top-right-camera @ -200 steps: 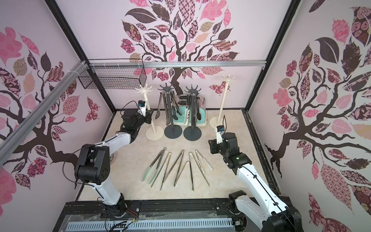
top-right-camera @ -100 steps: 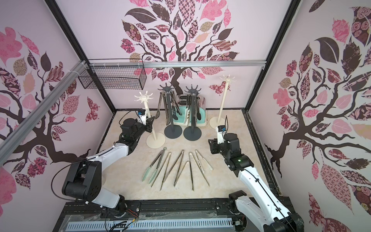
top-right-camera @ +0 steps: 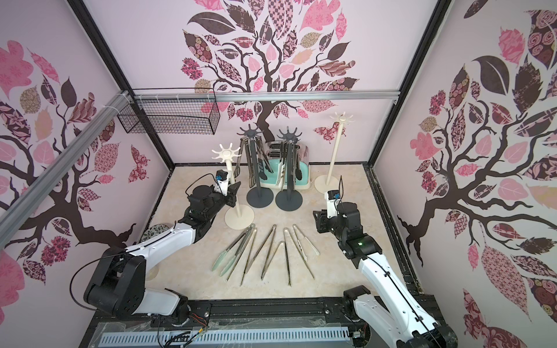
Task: Hang food tongs on kitchen utensil racks
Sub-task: Move the rack to the center of the board.
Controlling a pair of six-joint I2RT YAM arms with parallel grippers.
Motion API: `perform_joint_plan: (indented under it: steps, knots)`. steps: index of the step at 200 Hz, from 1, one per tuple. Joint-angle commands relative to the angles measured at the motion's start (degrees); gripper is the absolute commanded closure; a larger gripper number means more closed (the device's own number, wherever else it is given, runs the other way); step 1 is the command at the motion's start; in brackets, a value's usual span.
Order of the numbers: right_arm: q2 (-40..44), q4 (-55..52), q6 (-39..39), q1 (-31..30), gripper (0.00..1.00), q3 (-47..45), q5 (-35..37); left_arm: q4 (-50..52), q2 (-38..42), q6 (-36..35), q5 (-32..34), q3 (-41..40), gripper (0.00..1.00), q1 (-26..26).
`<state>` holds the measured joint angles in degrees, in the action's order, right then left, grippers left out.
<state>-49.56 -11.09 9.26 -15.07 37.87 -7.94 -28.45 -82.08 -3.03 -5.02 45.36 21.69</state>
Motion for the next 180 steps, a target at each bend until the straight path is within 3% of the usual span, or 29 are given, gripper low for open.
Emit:
perform_joint_plan:
  steps: [1, 81, 180]
  knots:
    - [0.76, 0.44, 0.64, 0.30, 0.59, 0.19, -0.18, 8.85, -0.95, 2.24, -3.15, -2.72, 1.00, 1.91]
    - [0.62, 0.67, 0.63, 0.30, 0.59, -0.07, 0.39, 6.02, -4.66, 5.08, -4.90, -2.87, 1.00, 2.12]
    - [0.77, 0.46, 0.63, 0.26, 0.59, -0.03, 0.80, 7.91, -3.87, 6.96, -7.11, -3.70, 1.00, 2.35]
